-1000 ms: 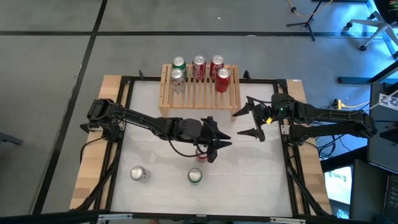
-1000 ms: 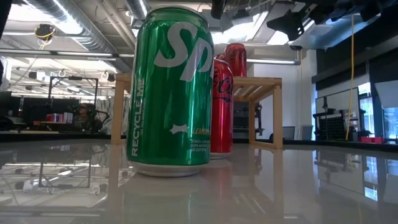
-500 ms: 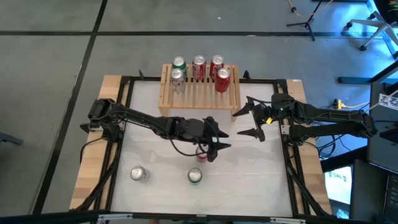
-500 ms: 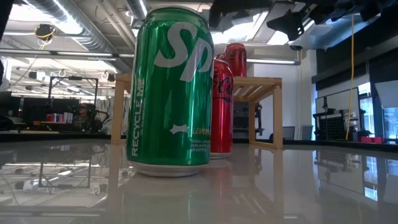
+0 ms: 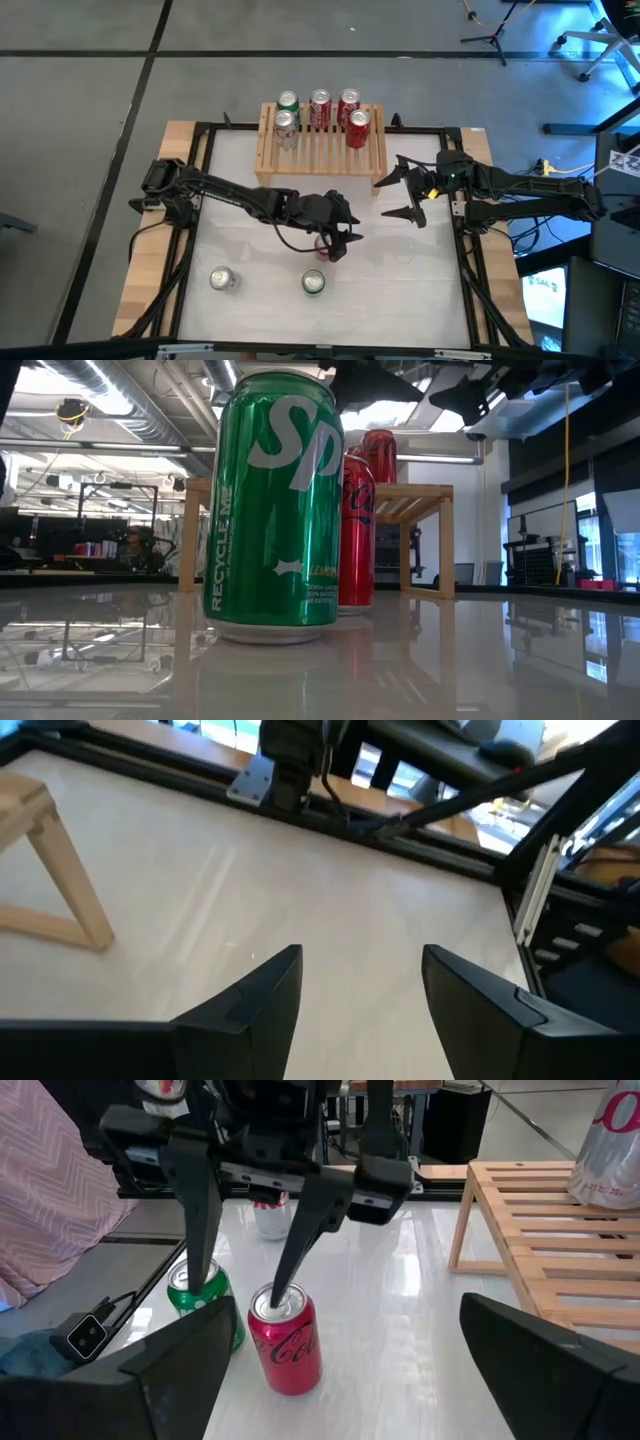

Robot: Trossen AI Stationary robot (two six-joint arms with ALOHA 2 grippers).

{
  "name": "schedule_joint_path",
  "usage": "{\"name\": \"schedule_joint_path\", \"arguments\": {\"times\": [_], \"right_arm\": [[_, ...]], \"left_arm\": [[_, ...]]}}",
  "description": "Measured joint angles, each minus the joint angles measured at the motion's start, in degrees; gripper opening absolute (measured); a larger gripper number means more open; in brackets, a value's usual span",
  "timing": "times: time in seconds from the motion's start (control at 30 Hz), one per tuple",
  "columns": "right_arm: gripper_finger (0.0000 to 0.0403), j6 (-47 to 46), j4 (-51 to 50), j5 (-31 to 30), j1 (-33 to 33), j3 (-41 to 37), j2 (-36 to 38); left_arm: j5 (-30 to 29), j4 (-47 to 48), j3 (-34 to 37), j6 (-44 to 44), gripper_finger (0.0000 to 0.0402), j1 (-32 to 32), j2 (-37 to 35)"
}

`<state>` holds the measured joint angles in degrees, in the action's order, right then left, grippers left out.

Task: Place canned beverage on shelf
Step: Put the red/black soda can on the shelf aligned with the red/white soda can

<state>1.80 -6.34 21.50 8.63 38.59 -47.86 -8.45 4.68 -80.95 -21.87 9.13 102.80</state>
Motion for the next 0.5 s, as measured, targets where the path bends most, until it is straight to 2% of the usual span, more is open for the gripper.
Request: {"name": "schedule_joint_path", "arguments": {"times": [0.5], "right_arm": [[0.0379, 0.0, -0.25, 0.0, 0.02, -0.01, 0.0]], "left_arm": [[-1.29, -0.56, 0.0, -0.09, 0.0198, 0.22, 0.0]]}}
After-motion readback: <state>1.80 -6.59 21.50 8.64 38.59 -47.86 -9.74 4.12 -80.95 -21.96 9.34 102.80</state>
